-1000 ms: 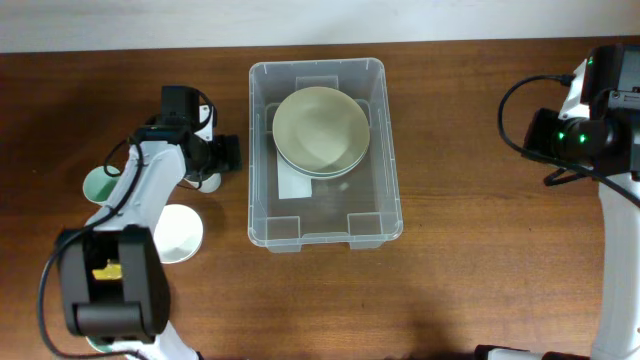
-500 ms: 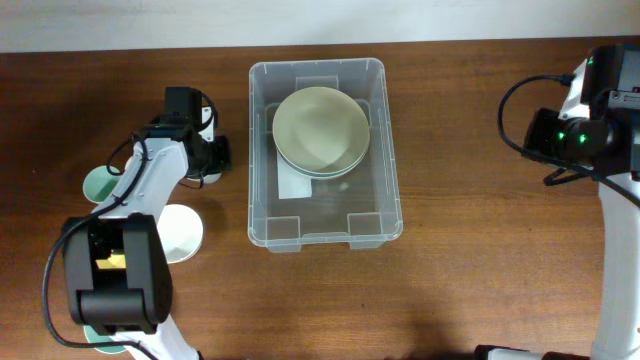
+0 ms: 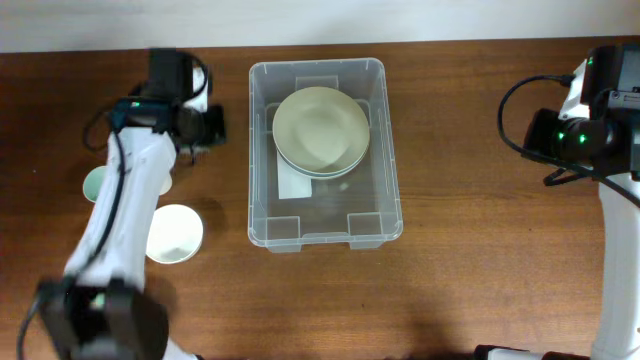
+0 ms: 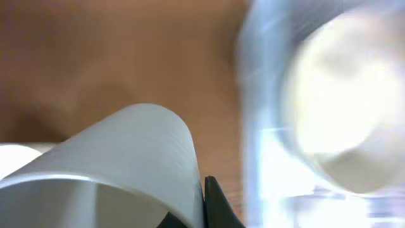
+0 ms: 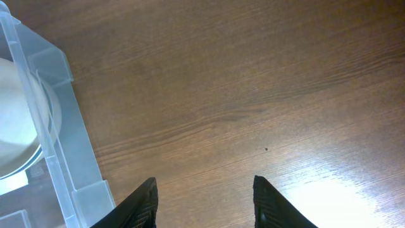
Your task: Pack container
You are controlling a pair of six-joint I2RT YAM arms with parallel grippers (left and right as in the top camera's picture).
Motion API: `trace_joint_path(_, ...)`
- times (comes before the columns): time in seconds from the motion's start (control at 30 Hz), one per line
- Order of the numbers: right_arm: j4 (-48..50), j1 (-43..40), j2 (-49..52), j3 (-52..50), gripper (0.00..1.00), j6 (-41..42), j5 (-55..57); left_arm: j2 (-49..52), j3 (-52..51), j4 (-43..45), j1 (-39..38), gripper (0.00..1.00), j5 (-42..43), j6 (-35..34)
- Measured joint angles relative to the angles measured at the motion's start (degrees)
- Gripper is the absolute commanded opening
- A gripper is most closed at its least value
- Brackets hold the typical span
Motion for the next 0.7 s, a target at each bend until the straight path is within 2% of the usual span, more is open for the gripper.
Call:
trace_joint_path(0.13,-0.04,0.00,0.00,0.00,0.44,-0.02,0.00,-8.92,2.43,-0.22,-8.41,0.01,-0.76,-1.25)
trace_joint_path(0.27,-0.11,0.00,0.00,0.00,0.44,0.00,0.00,-11.15,3.02,-0.50,-18.27,0.01,-1.18,-4.13)
trace_joint_path(0.47,-0.20,0.00,0.00,0.00,0.44,0.04,0.00,-3.28,2.97,-1.33,-29.94,0.01,-2.23,-11.32)
trace_joint_path(0.7,-0.33,0.00,0.00,0.00,0.44,0.02,0.00,8.55,2.71,-2.60,-35.89,0.01,-2.51,-22.18)
